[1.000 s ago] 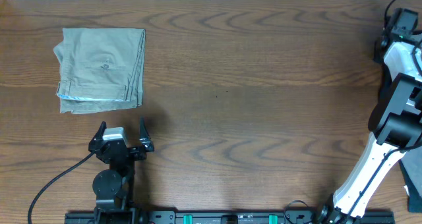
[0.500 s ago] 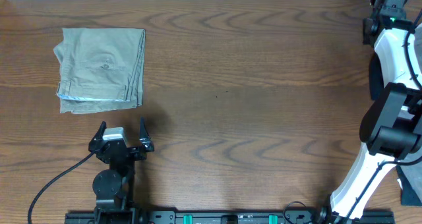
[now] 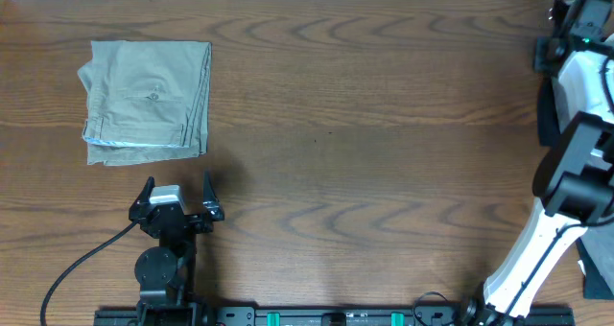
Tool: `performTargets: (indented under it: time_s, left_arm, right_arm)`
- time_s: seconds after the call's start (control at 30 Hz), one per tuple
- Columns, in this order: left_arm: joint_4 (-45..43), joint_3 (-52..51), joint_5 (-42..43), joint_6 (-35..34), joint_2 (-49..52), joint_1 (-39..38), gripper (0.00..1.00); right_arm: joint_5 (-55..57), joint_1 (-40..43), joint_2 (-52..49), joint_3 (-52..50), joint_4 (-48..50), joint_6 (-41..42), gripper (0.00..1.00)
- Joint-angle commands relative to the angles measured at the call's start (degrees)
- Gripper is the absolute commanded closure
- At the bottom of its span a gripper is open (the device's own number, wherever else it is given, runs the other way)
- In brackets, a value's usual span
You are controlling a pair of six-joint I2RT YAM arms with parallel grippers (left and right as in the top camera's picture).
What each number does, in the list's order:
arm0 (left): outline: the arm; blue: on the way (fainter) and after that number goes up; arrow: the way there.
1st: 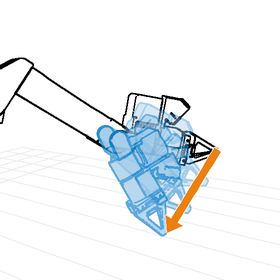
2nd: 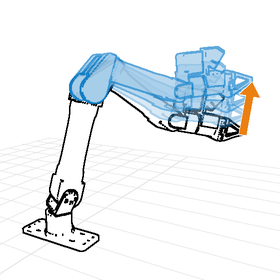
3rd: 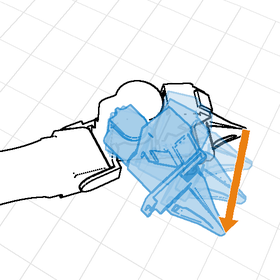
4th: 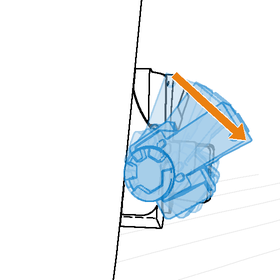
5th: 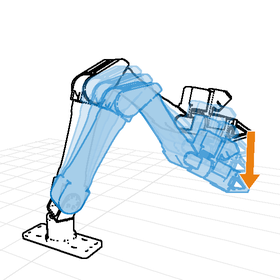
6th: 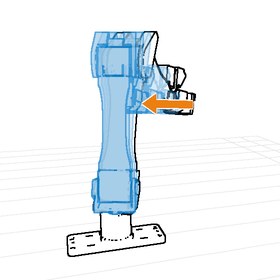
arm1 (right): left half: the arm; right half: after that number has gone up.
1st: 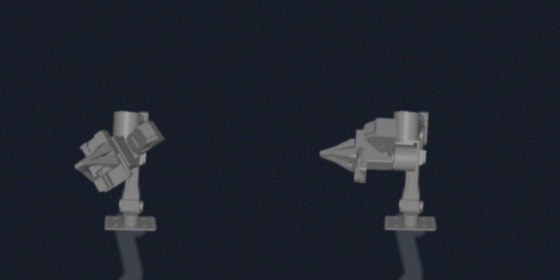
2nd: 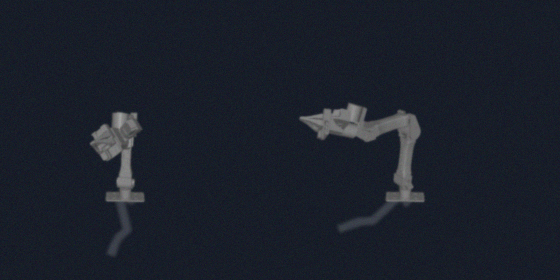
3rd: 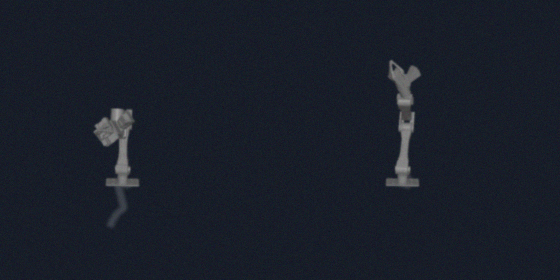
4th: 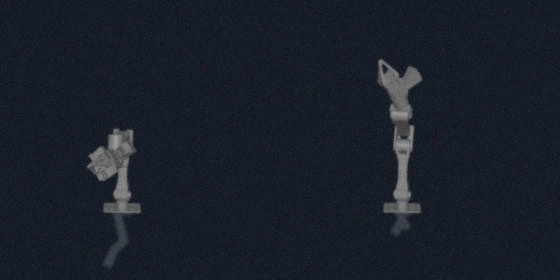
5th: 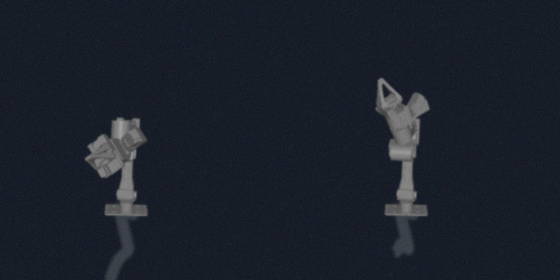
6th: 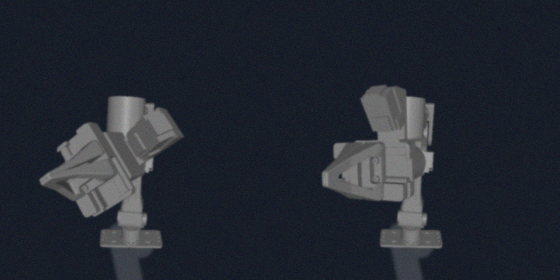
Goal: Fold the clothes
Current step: 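Lift the grey trousers with the right gripper and drag them leftward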
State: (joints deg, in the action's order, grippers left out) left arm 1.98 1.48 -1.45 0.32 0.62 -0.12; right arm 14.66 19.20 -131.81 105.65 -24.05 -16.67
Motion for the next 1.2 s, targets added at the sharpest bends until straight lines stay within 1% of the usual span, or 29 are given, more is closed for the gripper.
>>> performTargets:
  time_s: [0.0,0.1,0.23,0.27,0.33,0.37,0.47,0.53,0.63,0.73,0.93,1.07,1.17]
  left_arm:
    - [2.03,-1.25,-0.28,0.96,-0.39,-0.22,0.02]
    - [2.03,-1.25,-0.28,0.96,-0.39,-0.22,0.02]
    - [2.01,-1.25,-0.26,0.96,-0.39,-0.22,0.02]
    - [2.01,-1.25,-0.28,0.96,-0.39,-0.22,0.02]
    - [2.03,-1.25,-0.26,0.96,-0.39,-0.22,0.02]
    - [2.03,-1.25,-0.26,0.96,-0.39,-0.22,0.02]
    - [2.03,-1.25,-0.28,0.96,-0.39,-0.22,0.02]
    - [2.03,-1.25,-0.26,0.96,-0.39,-0.22,0.02]
    - [2.03,-1.25,-0.26,0.96,-0.39,-0.22,0.02]
    - [2.03,-1.25,-0.26,0.96,-0.39,-0.22,0.02]
    - [2.03,-1.25,-0.28,0.96,-0.39,-0.22,0.02]
    - [2.03,-1.25,-0.28,0.96,-0.39,-0.22,0.02]
    - [2.03,-1.25,-0.26,0.96,-0.39,-0.22,0.02]
  right_arm:
    - [1.86,0.02,-4.42,-0.5,1.57,-0.11,0.36]
    - [2.36,0.02,-6.27,-0.5,3.52,-0.11,0.37]
    - [3.34,0.2,-7.02,-0.5,4.7,-0.09,0.47]
    - [3.34,0.28,-7.02,-0.5,5.07,-0.09,0.5]
    - [3.37,0.42,-7.02,-0.5,5.53,-0.09,0.52]
    - [3.37,0.52,-7.02,-0.5,5.68,-0.09,0.56]
    - [3.37,0.92,-7.02,-0.48,5.46,-0.09,0.79]
    - [3.37,1.11,-7.02,-0.5,5.29,-0.09,0.85]
    - [3.37,1.38,-7.02,-0.5,5.2,-0.09,0.86]
    - [3.37,1.6,-7.02,-0.48,5.2,-0.07,0.99]
    - [3.37,0.17,-4.7,0.31,5.01,0.57,0.99]
    - [3.37,-1.68,0.37,0.31,3.8,0.57,0.99]
    - [3.3,-3.63,4.72,0.31,0.76,0.57,0.99]
